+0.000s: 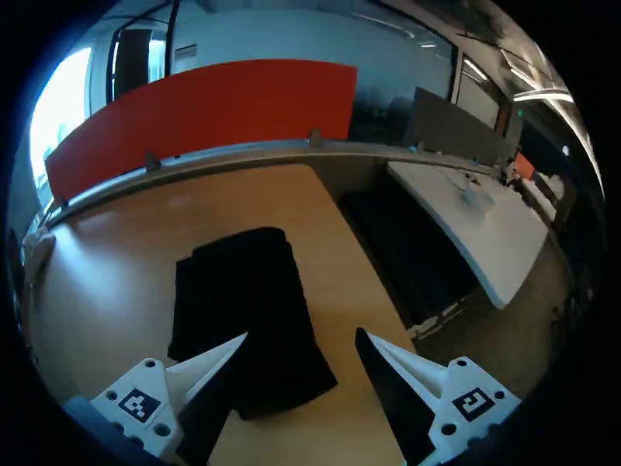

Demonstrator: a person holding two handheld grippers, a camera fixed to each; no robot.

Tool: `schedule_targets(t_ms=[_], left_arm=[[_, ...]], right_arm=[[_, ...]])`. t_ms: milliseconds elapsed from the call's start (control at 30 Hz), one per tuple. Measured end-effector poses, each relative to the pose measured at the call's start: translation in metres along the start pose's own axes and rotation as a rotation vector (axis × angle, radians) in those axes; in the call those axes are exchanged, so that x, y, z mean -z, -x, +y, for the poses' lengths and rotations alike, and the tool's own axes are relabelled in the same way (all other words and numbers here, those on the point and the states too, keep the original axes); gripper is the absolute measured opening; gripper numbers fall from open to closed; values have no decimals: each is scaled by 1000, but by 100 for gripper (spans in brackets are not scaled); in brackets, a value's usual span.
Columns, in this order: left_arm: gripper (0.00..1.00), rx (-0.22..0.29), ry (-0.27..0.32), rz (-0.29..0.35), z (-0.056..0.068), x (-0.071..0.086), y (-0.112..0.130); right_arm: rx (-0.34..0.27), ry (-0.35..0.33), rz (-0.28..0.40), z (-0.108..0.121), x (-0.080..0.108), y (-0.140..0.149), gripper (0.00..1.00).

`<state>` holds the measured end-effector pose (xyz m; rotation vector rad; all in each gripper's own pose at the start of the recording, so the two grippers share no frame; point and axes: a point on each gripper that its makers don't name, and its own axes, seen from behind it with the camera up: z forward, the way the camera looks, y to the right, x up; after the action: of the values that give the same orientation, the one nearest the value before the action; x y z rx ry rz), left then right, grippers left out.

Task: Fold towel

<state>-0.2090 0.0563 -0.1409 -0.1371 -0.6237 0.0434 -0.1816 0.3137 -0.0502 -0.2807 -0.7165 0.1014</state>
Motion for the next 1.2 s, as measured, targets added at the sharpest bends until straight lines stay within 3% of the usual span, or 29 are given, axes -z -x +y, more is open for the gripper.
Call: schedule_targets(t_ms=[567, 867, 1200], left_arm=[[96, 19, -14, 16, -5, 3, -5], [96, 35, -19, 28, -7, 3, -10], [96, 45, -22, 38, -9, 2, -16]], right_arm=[[-57, 26, 115, -17, 4, -26, 97], [-77, 32, 266, -30, 16, -53, 97], [-76, -21, 517, -61, 49, -100, 97]])
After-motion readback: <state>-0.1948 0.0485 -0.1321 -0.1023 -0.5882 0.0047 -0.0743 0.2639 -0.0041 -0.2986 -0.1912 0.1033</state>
